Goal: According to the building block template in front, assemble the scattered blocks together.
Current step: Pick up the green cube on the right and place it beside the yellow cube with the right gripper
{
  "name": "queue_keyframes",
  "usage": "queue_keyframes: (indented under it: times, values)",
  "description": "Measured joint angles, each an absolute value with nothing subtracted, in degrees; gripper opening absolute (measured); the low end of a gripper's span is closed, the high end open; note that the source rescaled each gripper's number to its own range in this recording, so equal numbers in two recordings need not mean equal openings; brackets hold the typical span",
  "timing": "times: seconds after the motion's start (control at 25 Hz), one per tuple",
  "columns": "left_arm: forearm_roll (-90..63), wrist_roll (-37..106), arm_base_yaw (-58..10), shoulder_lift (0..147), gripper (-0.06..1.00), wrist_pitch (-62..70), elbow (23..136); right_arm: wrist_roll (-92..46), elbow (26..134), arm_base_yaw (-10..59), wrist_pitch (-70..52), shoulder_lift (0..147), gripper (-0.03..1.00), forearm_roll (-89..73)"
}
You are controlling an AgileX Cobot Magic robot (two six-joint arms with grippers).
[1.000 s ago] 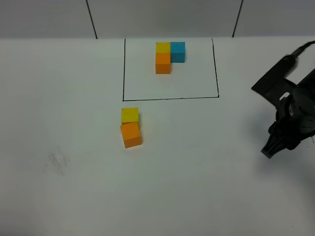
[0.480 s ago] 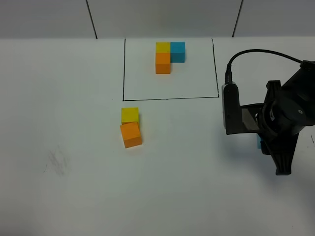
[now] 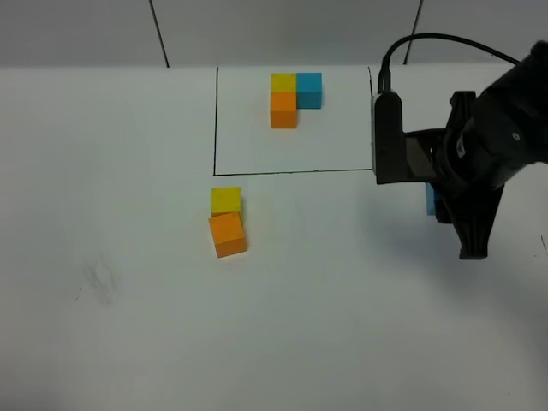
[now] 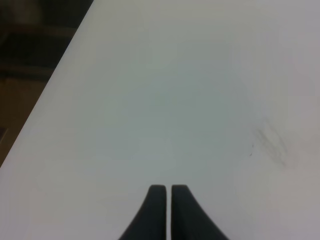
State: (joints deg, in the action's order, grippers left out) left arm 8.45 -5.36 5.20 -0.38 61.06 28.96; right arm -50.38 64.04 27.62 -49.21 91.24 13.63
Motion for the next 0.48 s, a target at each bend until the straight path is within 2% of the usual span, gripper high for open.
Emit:
queue_keyframes:
  times: [0.24,0.48]
  values:
    - [8.4,-5.4,5.2,-0.4,0.00,61.1,29.0,-57.3,73.8,27.9,-53.7,96.3,0.47,7.5]
    - [8.4,-5.4,5.2,-0.4,0.00,61.1,29.0,-59.4,84.9,31.6,-59.0,103.1,0.47,5.7]
